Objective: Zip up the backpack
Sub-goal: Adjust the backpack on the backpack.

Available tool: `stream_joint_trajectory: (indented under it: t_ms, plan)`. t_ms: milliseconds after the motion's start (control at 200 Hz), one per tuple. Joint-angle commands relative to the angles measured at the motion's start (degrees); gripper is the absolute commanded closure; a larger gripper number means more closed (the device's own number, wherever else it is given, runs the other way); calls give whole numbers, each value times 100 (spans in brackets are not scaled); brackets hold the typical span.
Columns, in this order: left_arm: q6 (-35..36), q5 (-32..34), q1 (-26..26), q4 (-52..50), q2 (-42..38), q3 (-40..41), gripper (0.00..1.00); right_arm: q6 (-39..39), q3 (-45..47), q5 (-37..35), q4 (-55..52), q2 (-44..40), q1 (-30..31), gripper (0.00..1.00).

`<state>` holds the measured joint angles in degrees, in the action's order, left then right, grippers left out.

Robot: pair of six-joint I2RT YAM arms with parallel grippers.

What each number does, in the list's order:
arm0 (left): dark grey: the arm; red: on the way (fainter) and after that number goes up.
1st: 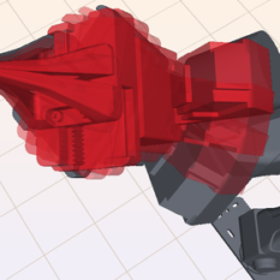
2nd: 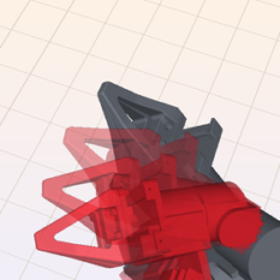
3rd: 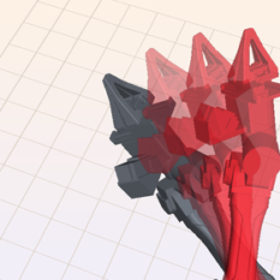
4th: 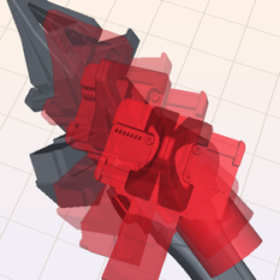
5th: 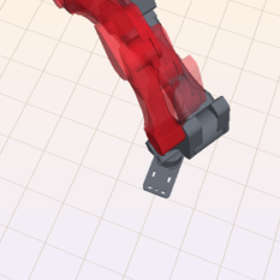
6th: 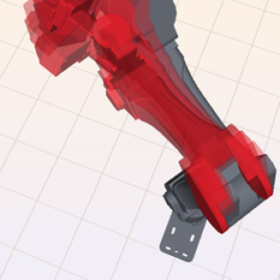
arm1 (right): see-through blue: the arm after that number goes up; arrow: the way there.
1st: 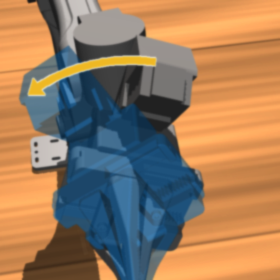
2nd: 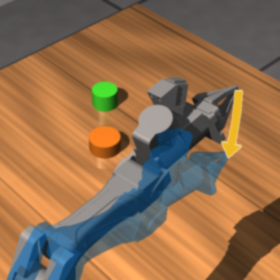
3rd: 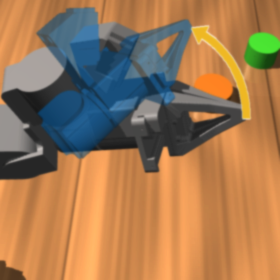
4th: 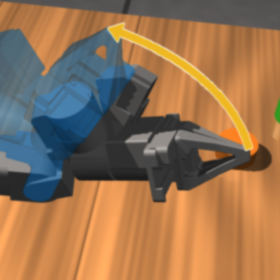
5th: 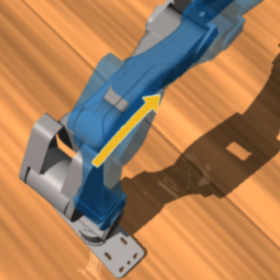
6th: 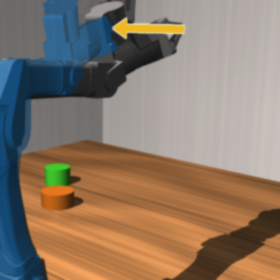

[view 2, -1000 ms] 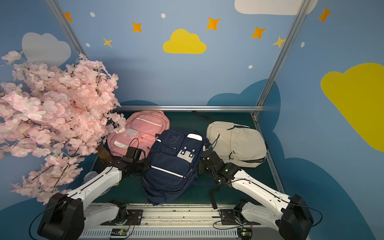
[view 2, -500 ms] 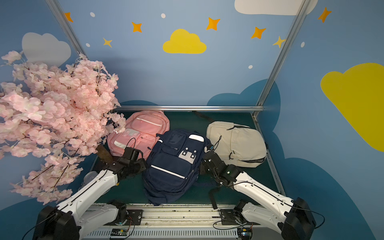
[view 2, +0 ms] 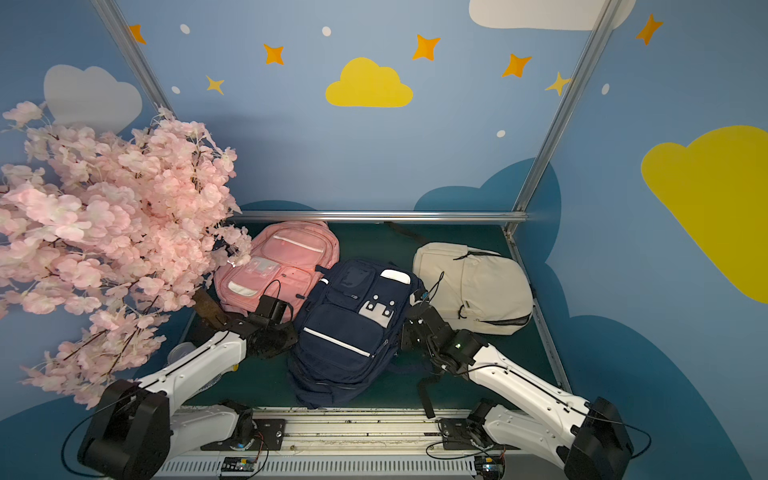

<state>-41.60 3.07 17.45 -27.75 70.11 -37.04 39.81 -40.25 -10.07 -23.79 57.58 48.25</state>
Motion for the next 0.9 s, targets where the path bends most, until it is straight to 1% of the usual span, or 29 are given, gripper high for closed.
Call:
stream_joint_trajectory:
  t_ms: [0, 160, 240, 285, 415, 501, 551, 591, 631, 691, 756, 791, 806, 836, 871, 896]
  plan:
    - [141, -54, 69, 297, 124, -989, 97, 74, -35, -223, -65, -359, 82, 100]
    - [439, 156, 144, 221, 546, -2282, 97, 279, 58, -309, -178, -657, 239, 100]
    - [710, 367, 122, 105, 921, -2968, 97, 422, 96, -276, -77, -624, 412, 100]
    - [817, 376, 73, 86, 1145, -3309, 97, 495, 97, -260, 31, -551, 550, 100]
    - [1114, 63, -145, 79, 1956, -4243, 97, 738, 53, -116, 527, -14, 963, 100]
    - [1346, -50, -167, 71, 2526, -4713, 97, 886, -11, 65, 989, 495, 1172, 100]
    - [1409, -160, -172, 44, 2863, -4919, 95, 966, -80, 203, 1245, 848, 1259, 100]
    - [1444, -292, -173, -33, 3097, -5066, 91, 1010, -160, 315, 1435, 1137, 1307, 100]
    - [1445, -398, -164, -155, 3307, -5186, 85, 1088, -261, 425, 1562, 1396, 1329, 100]
    - [1433, -551, -151, -364, 3499, -5268, 74, 1183, -365, 575, 1805, 1769, 1346, 100]
    - [1414, -499, -113, -765, 3512, -5262, 61, 1286, -471, 613, 1998, 2072, 1344, 100]
    - [1297, -220, -79, -931, 3331, -5109, 52, 1301, -530, 639, 2099, 2234, 1331, 100]
    - [1243, -78, -57, -905, 3191, -4946, 48, 1298, -569, 656, 2129, 2292, 1326, 100]
    - [1143, 96, -26, -738, 2841, -4551, 41, 1294, -643, 703, 2185, 2413, 1311, 100]
    - [1000, 191, 2, -512, 2351, -4027, 36, 1212, -753, 775, 2187, 2543, 1296, 92]
    - [898, 245, 27, -362, 1991, -3678, 33, 1126, -851, 830, 2107, 2608, 1284, 84]
